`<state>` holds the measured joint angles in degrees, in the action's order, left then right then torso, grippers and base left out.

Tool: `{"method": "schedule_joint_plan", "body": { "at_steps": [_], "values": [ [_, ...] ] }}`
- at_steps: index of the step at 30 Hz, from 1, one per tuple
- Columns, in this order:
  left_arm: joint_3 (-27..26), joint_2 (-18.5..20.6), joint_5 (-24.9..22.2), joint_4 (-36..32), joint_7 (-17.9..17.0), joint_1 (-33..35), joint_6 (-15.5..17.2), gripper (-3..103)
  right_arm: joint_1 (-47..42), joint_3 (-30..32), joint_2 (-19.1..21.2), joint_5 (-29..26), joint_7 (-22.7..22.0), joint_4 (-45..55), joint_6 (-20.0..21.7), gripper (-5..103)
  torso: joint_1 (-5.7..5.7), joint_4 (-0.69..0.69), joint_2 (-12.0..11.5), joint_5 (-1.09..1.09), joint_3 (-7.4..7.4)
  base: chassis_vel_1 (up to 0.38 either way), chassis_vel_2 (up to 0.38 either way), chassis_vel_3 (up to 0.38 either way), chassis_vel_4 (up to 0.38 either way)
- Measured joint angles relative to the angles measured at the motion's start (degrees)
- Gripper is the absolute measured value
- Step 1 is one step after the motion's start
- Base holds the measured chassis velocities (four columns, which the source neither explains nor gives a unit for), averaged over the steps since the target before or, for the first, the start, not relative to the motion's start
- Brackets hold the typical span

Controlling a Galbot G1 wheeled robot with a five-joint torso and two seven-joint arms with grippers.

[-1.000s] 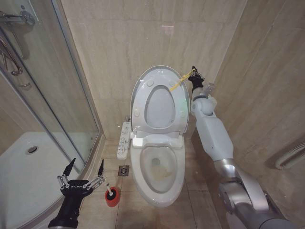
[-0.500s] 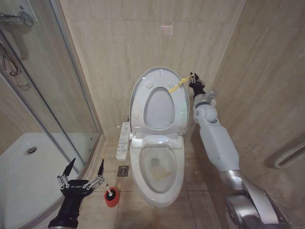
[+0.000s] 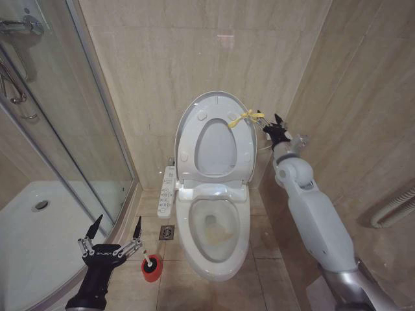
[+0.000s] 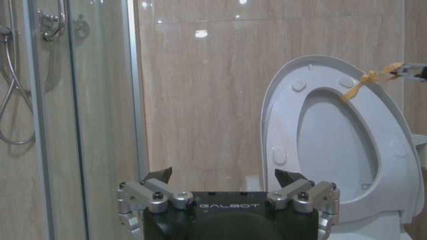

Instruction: Open the toilet lid, clean the toilet bowl with a toilet brush, close the toilet lid, and flush.

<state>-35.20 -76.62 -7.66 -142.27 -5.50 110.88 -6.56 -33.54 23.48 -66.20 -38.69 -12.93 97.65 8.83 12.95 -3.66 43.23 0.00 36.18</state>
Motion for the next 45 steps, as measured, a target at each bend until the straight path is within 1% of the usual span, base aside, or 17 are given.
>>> {"method": "schedule_joint_plan", "body": {
  "at_steps": [2, 3, 9, 10, 15, 17, 20, 24, 25, 27, 30, 31, 37, 38, 42, 43, 45],
  "values": [
    [0.0, 0.0, 0.0, 0.0, 0.0, 0.0, 0.0, 100, -1.1, 0.5, 0.4, -0.3, -0.4, 1.3, 0.3, 67, 0.00, 0.00, 0.0, 0.01, 0.00, 0.000, 0.000, 0.000, 0.000],
    [0.0, 0.0, 0.0, 0.0, 0.0, 0.0, 0.0, 100, -2.5, 1.1, 0.9, -0.7, -0.8, 2.9, 0.5, 94, 0.00, -0.01, 0.0, 0.00, 0.00, 0.000, 0.000, 0.000, 0.000],
    [0.0, 0.0, 0.0, 0.0, 0.0, 0.0, 0.0, 100, -10.0, 3.5, 2.9, -4.3, -2.9, 11.5, 2.0, 94, 0.00, -0.02, 0.0, 0.00, 0.00, 0.000, 0.000, 0.000, 0.000],
    [0.0, 0.0, 0.0, 0.0, 0.0, 0.0, 0.0, 100, -11.6, 3.8, 3.3, -4.5, -3.0, 13.0, 2.1, 100, 0.00, -0.01, 0.0, 0.00, 0.00, 0.000, 0.000, 0.000, 0.000],
    [0.0, 0.0, 0.0, 0.0, 0.0, 0.0, 0.0, 100, -18.3, 4.9, 4.2, -4.7, -3.6, 17.7, 2.2, 100, 0.00, -0.02, 0.0, 0.01, 0.00, 0.000, 0.000, 0.000, 0.000],
    [0.0, 0.0, 0.0, 0.0, 0.0, 0.0, 0.0, 100, -20.1, 5.3, 4.5, -4.7, -3.8, 19.0, 2.2, 100, 0.00, 0.01, 0.0, 0.00, 0.00, 0.000, 0.000, 0.000, 0.000],
    [0.0, 0.0, 0.0, 0.0, 0.0, 0.0, 0.0, 100, -27.1, 7.2, 5.5, -5.0, -4.8, 24.9, 2.6, 100, 0.01, -0.01, 0.0, 0.01, 0.00, 0.000, 0.000, 0.000, 0.000],
    [0.0, 0.0, 0.0, 0.0, 0.0, 0.0, 0.0, 100, -32.2, 9.6, 5.5, -4.7, -6.0, 29.3, 3.4, 100, 0.00, -0.03, 0.0, -0.02, 0.00, 0.000, 0.000, 0.000, 0.000],
    [0.0, 0.0, 0.0, 0.0, 0.0, 0.0, 0.0, 100, -34.3, 10.8, 5.3, -4.1, -6.6, 30.7, 3.8, 100, 0.00, -0.01, 0.0, 0.00, 0.00, 0.000, 0.000, 0.000, 0.000],
    [0.0, 0.0, 0.0, 0.0, 0.0, 0.0, 0.0, 100, -38.5, 13.2, 5.0, -2.2, -6.8, 33.0, 4.4, 100, 0.00, -0.01, 0.0, -0.01, 0.00, 0.000, 0.000, 0.000, 0.000],
    [0.0, 0.0, 0.0, 0.0, 0.0, 0.0, 0.0, 100, -44.4, 16.3, 4.0, 1.4, -4.3, 35.4, 3.7, 100, 0.00, -0.02, 0.0, 0.01, 0.00, 0.000, 0.000, 0.000, 0.000],
    [0.0, 0.0, 0.0, 0.0, 0.0, 0.0, 0.0, 100, -44.4, 16.3, 4.0, 1.4, -4.3, 35.4, 3.7, 100, 0.00, -0.02, 0.0, 0.01, 0.00, 0.000, 0.000, 0.000, 0.000],
    [0.0, 0.0, 0.0, 0.0, 0.0, 0.0, 0.0, 100, -52.4, 19.6, 3.6, 7.9, -3.6, 38.7, 1.4, 100, 0.00, 0.00, 0.0, -0.01, 0.00, 0.000, 0.000, 0.000, 0.000],
    [0.0, 0.0, 0.0, 0.0, 0.0, 0.0, 0.0, 100, -52.4, 19.6, 3.6, 7.9, -3.6, 38.7, 1.4, 100, 0.00, 0.00, 0.0, -0.01, 0.00, 0.000, 0.000, 0.000, 0.000],
    [0.0, 0.0, 0.0, 0.0, 0.0, 0.0, 0.0, 100, -56.8, 20.6, 2.3, 9.3, -3.3, 40.3, 0.3, 100, 0.00, 0.00, 0.0, 0.00, 0.00, 0.000, 0.000, 0.000, 0.000],
    [0.0, 0.0, 0.0, 0.0, 0.0, 0.0, 0.0, 100, -58.9, 20.3, 1.4, 10.2, -3.1, 41.3, -0.3, 100, 0.00, -0.04, 0.0, -0.01, 0.00, 0.000, 0.000, 0.000, 0.000],
    [0.0, 0.0, 0.0, 0.0, 0.0, 0.0, 0.0, 100, -60.7, 19.9, -0.1, 11.9, -2.7, 42.6, -0.8, 100, 0.00, -0.02, 0.0, 0.00, 0.00, 0.000, 0.000, 0.000, 0.000]
  ]
}}
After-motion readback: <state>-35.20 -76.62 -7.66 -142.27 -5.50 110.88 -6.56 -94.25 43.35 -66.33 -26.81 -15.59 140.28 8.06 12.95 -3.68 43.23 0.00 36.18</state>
